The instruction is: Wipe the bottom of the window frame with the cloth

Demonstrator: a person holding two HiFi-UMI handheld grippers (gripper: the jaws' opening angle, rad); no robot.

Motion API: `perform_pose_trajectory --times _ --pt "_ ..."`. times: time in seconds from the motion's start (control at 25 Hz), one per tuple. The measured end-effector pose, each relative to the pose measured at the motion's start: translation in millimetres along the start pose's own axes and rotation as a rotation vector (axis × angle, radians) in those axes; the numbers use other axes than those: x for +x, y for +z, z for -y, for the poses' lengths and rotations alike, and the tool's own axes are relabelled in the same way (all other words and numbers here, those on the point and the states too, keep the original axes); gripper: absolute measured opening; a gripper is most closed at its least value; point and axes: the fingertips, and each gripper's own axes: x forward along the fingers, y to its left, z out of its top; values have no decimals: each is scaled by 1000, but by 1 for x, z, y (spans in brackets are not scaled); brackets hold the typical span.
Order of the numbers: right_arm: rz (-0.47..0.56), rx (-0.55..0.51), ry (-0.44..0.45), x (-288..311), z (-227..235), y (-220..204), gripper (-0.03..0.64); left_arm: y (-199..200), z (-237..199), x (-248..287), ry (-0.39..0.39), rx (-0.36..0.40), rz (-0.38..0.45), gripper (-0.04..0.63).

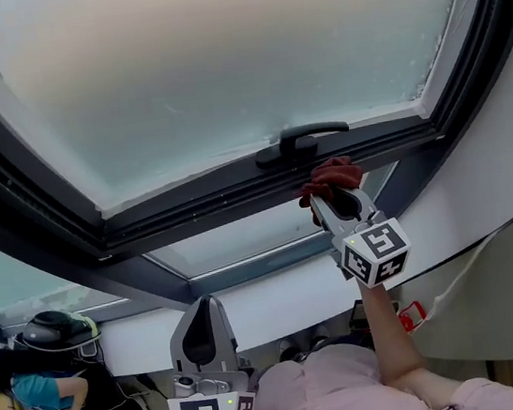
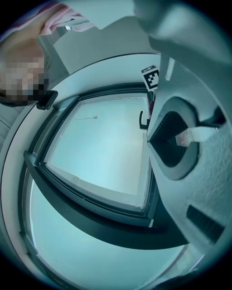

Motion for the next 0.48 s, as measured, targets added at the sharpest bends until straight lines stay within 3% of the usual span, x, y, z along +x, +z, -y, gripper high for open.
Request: perform_pose_trajectory --times 0.24,0.48 --pt "-66 31 2 17 -23 -38 80 -3 -26 -18 10 4 -4 -6" --pt "-13 -16 -65 39 -19 -38 78 -5 -37 -28 11 -11 -8 -6"
